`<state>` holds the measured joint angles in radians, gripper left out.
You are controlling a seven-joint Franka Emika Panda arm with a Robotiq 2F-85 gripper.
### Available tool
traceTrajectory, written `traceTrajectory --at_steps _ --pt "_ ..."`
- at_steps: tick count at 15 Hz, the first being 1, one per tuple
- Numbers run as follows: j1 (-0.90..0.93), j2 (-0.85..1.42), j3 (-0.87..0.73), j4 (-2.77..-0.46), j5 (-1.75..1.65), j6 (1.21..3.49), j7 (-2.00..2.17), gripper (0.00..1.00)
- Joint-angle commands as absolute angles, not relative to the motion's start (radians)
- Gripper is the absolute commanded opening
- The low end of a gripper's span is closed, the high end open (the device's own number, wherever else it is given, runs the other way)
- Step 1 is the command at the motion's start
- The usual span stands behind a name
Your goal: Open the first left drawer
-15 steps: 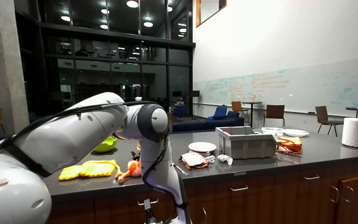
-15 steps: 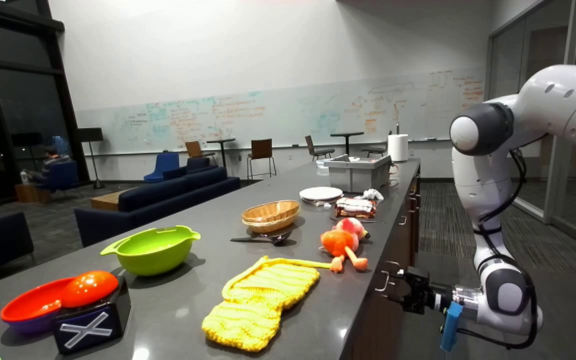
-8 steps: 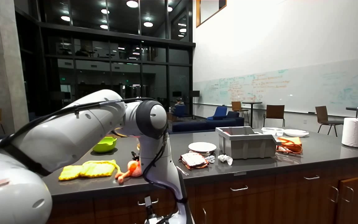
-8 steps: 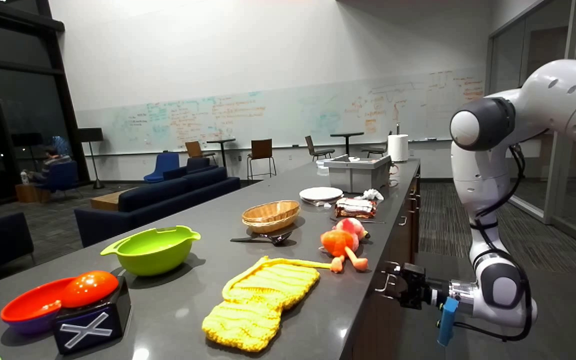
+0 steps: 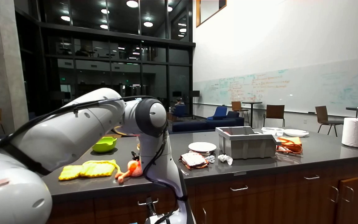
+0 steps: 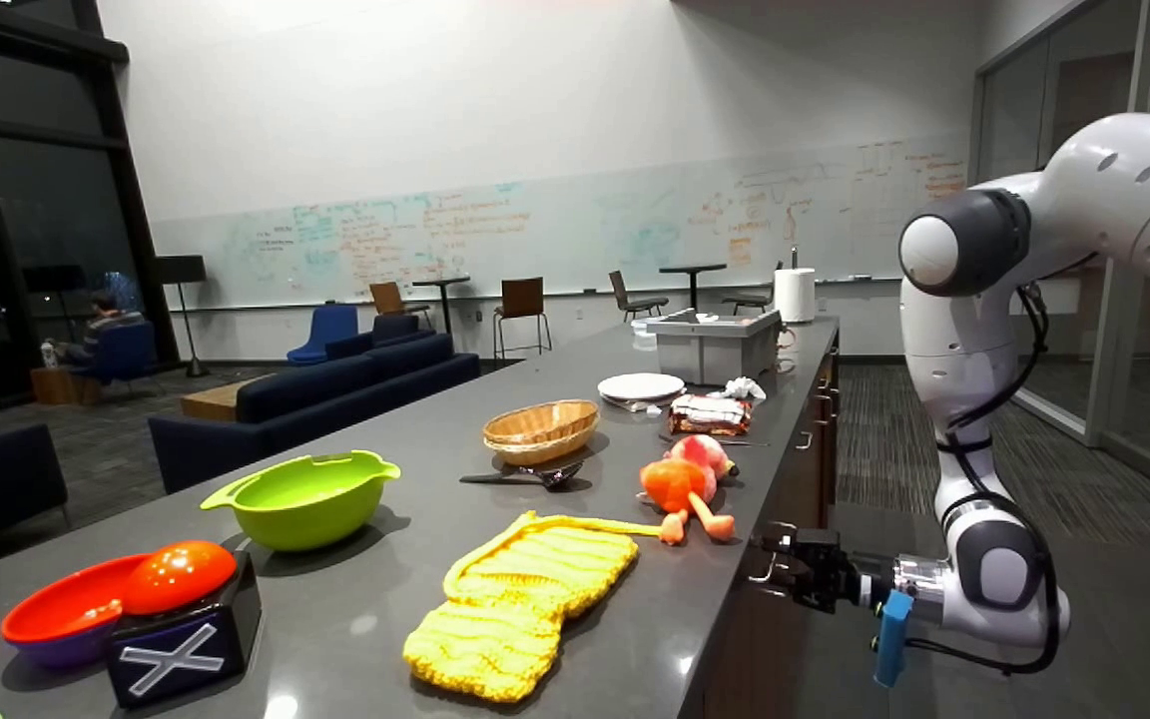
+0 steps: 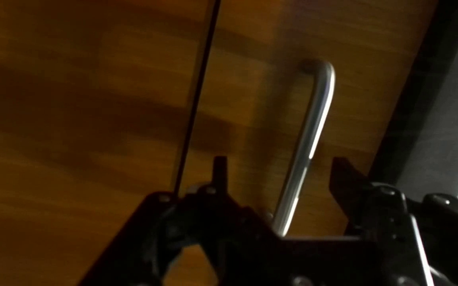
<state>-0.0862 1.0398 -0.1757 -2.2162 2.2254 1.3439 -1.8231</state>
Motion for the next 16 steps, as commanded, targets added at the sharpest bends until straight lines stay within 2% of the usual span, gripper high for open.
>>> traceTrajectory --at_steps 1,4,6,7,9,16 --pt "-0.071 1.006 -0.18 -2.241 2.251 1.381 -1.818 0.36" --pt "-0.072 1.007 -0.181 -2.238 2.25 1.389 -1.815 0.12" --pt "-0.074 1.003 -0.182 -2.24 2.249 1.382 -1.814 0.03" --pt "-0.075 1.0 -0.183 -2.243 2.248 1.38 -1.815 0.01" --pt "-0.078 1.0 -0.184 -2.247 2.247 1.377 -1.803 0.04" --pt "-0.088 0.989 -0.199 -2.266 2.235 1.359 -1.812 0.04"
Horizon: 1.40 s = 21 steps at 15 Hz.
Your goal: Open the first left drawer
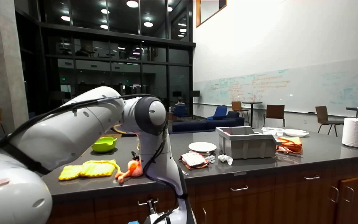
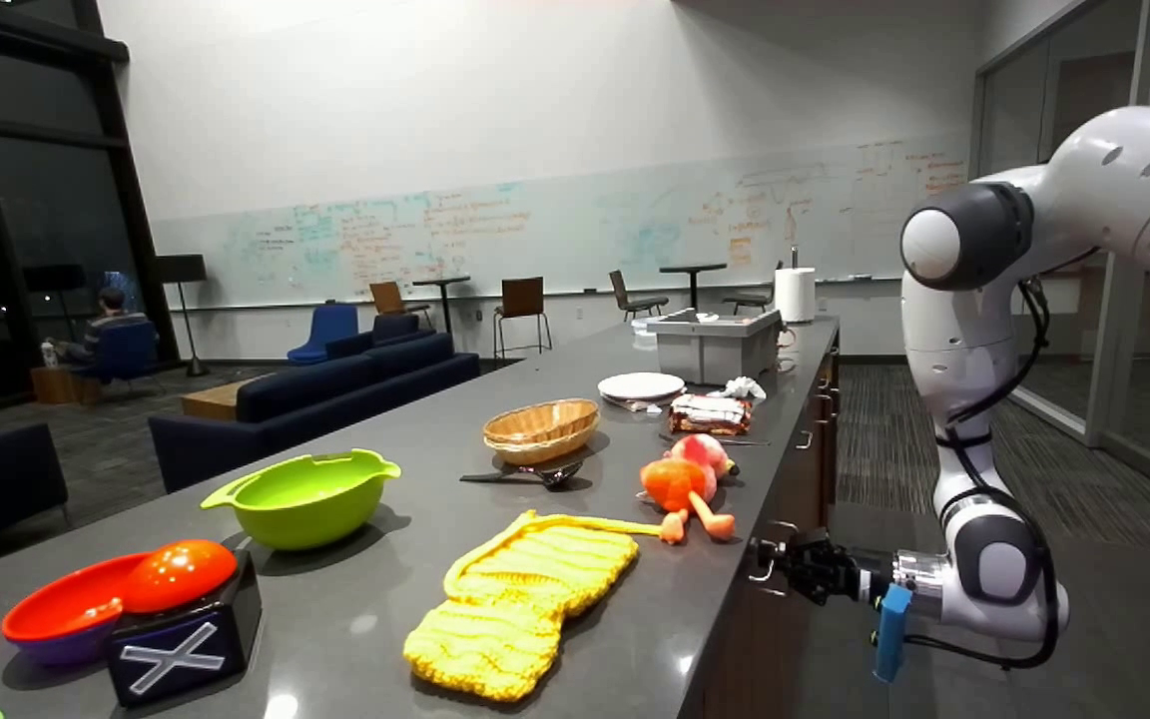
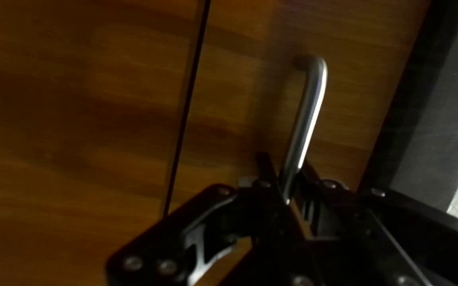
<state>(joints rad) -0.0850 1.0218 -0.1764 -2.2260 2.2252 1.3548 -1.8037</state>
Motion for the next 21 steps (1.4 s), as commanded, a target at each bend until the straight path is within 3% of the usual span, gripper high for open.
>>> traceTrajectory --at_steps 1,21 --pt "-0.09 0.989 -0.202 -2.268 2.233 1.356 -1.811 0.04" --pt "-0.16 1.021 -0.305 -2.322 2.161 1.261 -1.794 0.04"
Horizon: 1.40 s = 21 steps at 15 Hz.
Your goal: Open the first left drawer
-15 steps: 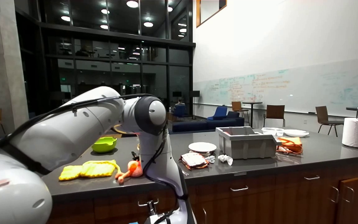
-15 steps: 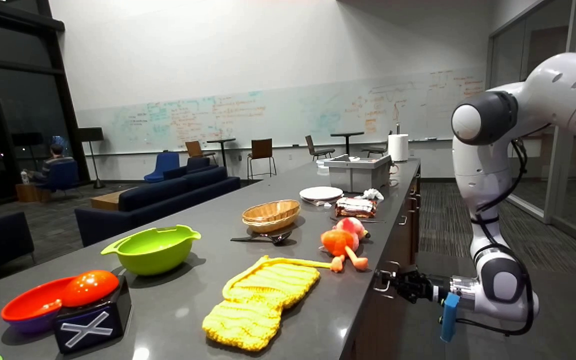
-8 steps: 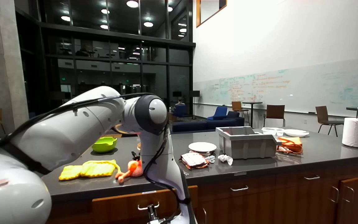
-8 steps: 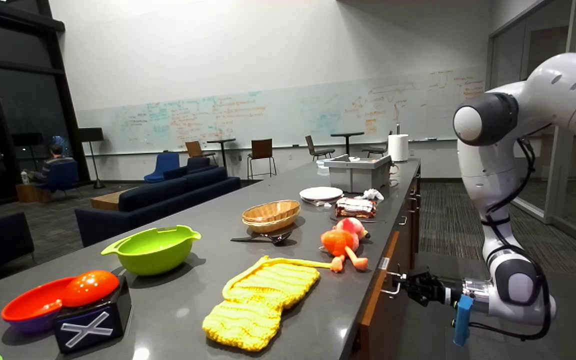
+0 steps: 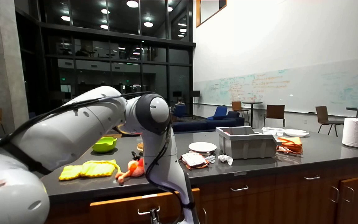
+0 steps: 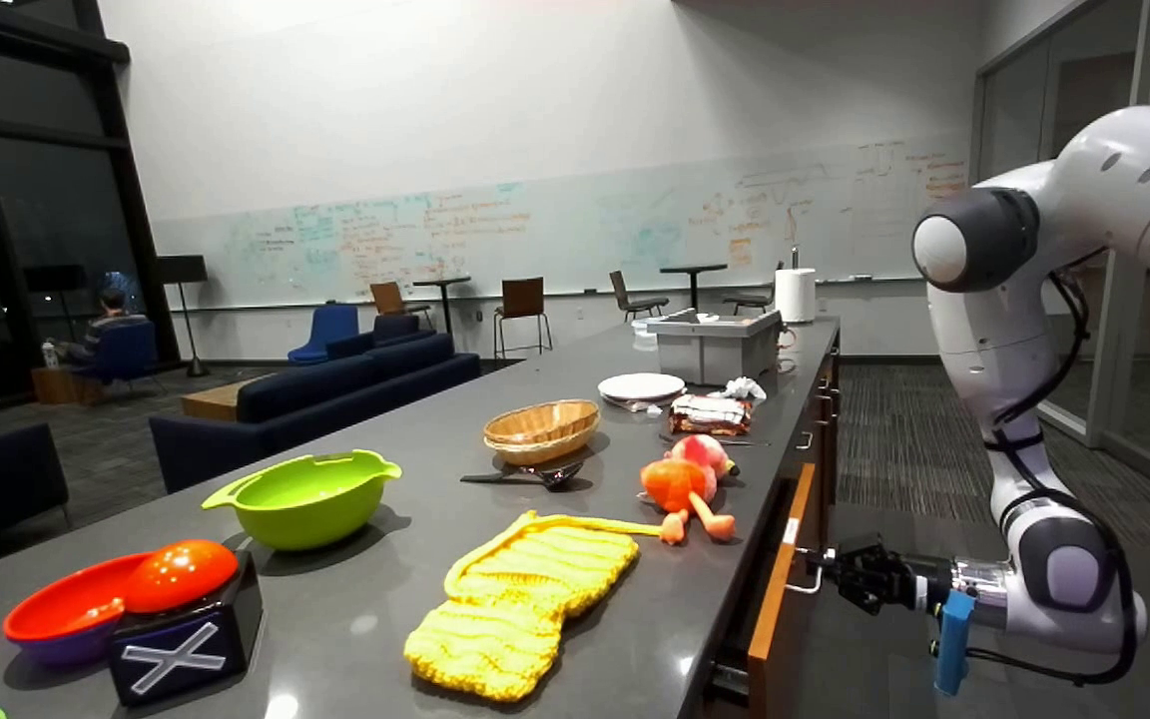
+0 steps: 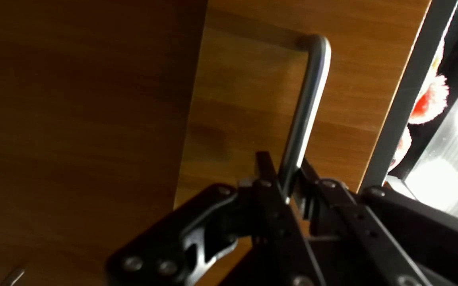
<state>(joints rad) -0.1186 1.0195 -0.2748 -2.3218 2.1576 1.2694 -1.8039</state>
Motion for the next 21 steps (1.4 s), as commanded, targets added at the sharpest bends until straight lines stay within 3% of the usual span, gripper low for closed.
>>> traceTrajectory --at_steps 1,16,17,18,20,21 --pt "-0.164 1.021 -0.308 -2.323 2.16 1.259 -1.793 0.04" --pt "-0.258 1.041 -0.36 -2.307 2.16 1.257 -1.774 0.04" --pt "-0.263 1.043 -0.36 -2.305 2.162 1.259 -1.778 0.24" --pt "-0.267 1.043 -0.359 -2.305 2.162 1.258 -1.779 0.18" --pt "-0.266 1.041 -0.356 -2.308 2.169 1.26 -1.789 0.46" --pt "-0.264 1.039 -0.357 -2.311 2.171 1.26 -1.795 0.5"
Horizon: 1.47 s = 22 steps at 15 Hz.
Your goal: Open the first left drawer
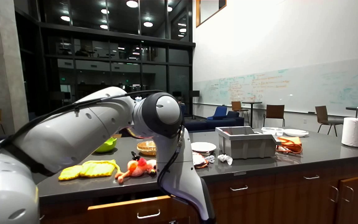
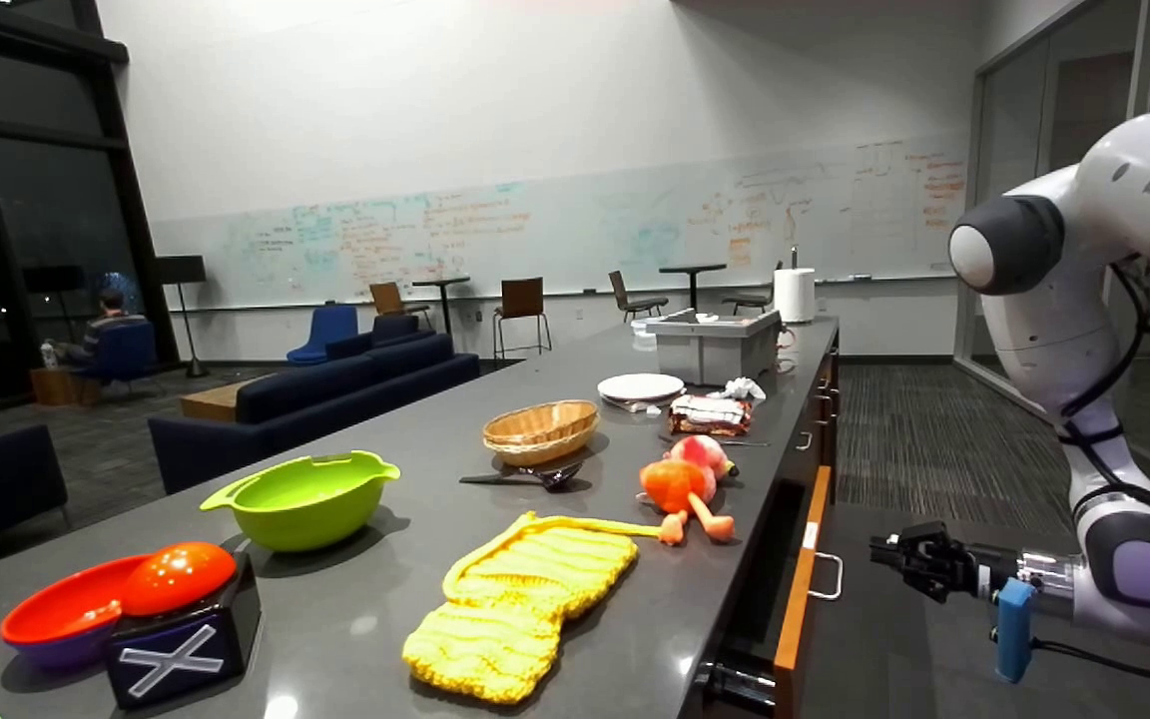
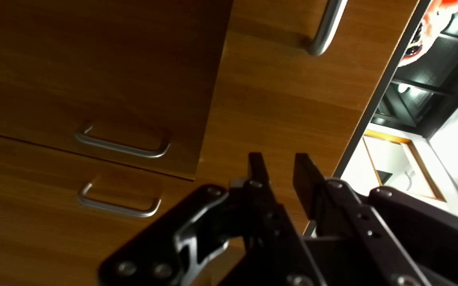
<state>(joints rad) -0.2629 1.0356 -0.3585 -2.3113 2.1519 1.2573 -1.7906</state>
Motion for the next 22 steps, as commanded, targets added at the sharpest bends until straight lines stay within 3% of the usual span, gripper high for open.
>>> traceTrajectory --at_steps 1,7,22 --pt "-0.263 1.039 -0.355 -2.311 2.175 1.257 -1.802 0.55" --pt "-0.259 1.021 -0.348 -2.331 2.193 1.21 -1.889 0.98" --pt "-0.25 1.034 -0.329 -2.338 2.166 1.115 -1.904 1.0"
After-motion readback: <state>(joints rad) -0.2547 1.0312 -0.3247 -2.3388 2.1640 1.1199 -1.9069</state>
